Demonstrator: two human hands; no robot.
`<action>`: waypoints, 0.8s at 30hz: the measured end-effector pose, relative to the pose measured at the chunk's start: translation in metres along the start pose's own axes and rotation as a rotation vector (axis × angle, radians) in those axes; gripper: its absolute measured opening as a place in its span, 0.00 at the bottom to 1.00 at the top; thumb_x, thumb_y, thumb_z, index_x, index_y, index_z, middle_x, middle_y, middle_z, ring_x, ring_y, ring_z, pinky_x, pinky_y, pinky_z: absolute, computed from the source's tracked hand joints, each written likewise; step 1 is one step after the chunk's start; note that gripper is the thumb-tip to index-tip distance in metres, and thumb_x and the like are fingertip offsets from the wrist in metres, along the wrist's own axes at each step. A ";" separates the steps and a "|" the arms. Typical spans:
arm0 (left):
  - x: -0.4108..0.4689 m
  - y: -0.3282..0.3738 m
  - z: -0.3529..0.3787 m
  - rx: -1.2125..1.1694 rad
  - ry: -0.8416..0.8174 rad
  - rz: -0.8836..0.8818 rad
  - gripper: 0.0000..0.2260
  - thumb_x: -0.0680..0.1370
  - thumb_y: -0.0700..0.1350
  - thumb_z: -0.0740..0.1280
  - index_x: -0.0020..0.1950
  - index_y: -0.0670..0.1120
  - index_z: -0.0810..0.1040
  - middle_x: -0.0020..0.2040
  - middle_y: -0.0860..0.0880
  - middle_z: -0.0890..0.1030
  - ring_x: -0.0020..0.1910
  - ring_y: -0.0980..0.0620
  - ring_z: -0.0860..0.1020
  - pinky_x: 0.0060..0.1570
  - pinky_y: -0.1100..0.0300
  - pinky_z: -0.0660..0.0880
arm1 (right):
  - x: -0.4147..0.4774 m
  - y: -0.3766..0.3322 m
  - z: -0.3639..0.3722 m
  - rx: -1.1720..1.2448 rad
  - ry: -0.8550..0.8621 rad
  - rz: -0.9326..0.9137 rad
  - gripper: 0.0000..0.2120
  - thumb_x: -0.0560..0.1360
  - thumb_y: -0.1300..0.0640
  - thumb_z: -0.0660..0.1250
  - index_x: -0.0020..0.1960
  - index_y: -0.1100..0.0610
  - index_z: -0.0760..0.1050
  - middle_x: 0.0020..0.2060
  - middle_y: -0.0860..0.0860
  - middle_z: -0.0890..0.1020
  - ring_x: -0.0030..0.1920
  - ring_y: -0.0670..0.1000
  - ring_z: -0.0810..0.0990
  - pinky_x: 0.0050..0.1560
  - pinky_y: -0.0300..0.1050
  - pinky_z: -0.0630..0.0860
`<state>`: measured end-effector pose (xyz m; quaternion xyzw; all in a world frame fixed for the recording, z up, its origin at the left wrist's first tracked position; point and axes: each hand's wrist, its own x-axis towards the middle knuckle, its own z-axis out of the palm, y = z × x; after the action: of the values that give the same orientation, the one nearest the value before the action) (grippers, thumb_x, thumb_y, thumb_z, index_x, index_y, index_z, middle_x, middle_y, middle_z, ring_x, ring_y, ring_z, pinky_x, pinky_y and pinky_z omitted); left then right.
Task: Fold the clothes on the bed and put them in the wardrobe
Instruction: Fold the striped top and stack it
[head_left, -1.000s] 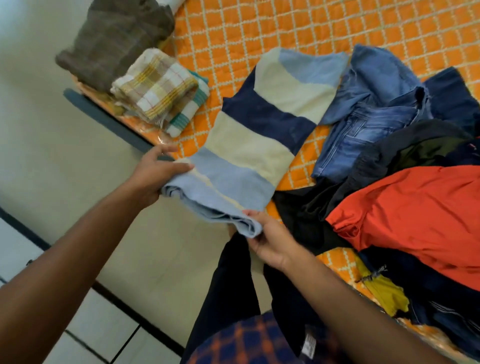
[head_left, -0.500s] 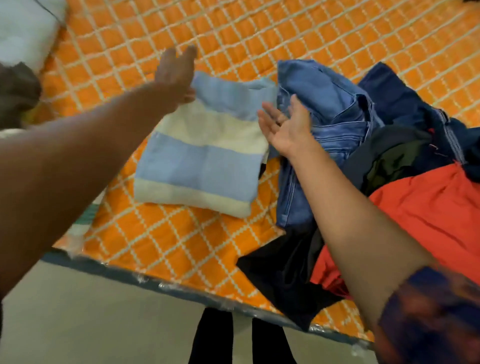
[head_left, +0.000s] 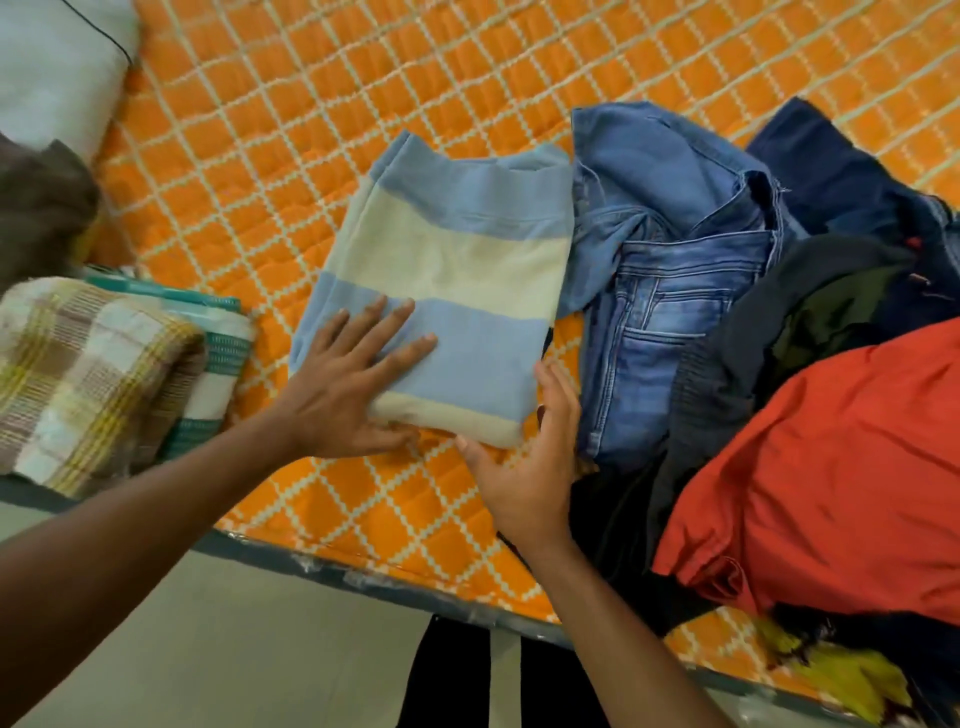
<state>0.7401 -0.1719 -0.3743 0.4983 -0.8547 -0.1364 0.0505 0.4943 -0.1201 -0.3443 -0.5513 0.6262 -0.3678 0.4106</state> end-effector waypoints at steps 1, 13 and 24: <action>-0.001 -0.004 0.002 0.037 -0.038 -0.003 0.41 0.73 0.69 0.64 0.82 0.53 0.58 0.82 0.43 0.56 0.80 0.37 0.55 0.72 0.35 0.60 | 0.004 0.004 0.003 0.079 -0.033 0.079 0.45 0.69 0.58 0.80 0.78 0.53 0.58 0.75 0.45 0.65 0.75 0.43 0.66 0.70 0.38 0.69; 0.008 0.009 -0.019 0.098 -0.523 -0.134 0.36 0.80 0.44 0.63 0.81 0.59 0.44 0.81 0.46 0.58 0.74 0.33 0.66 0.66 0.41 0.70 | 0.013 -0.010 0.015 -0.048 -0.204 0.181 0.33 0.78 0.53 0.71 0.78 0.45 0.60 0.67 0.29 0.65 0.61 0.29 0.65 0.56 0.22 0.64; -0.107 0.076 -0.025 0.020 -0.577 -0.206 0.49 0.73 0.67 0.66 0.79 0.63 0.32 0.83 0.47 0.48 0.80 0.40 0.54 0.71 0.38 0.64 | -0.129 -0.022 -0.029 -0.726 -0.336 0.011 0.48 0.68 0.44 0.78 0.81 0.44 0.56 0.76 0.54 0.62 0.74 0.59 0.65 0.67 0.55 0.71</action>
<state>0.7350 -0.0482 -0.3229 0.5234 -0.7801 -0.2683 -0.2134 0.4834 0.0054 -0.2991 -0.7098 0.6424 -0.0252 0.2880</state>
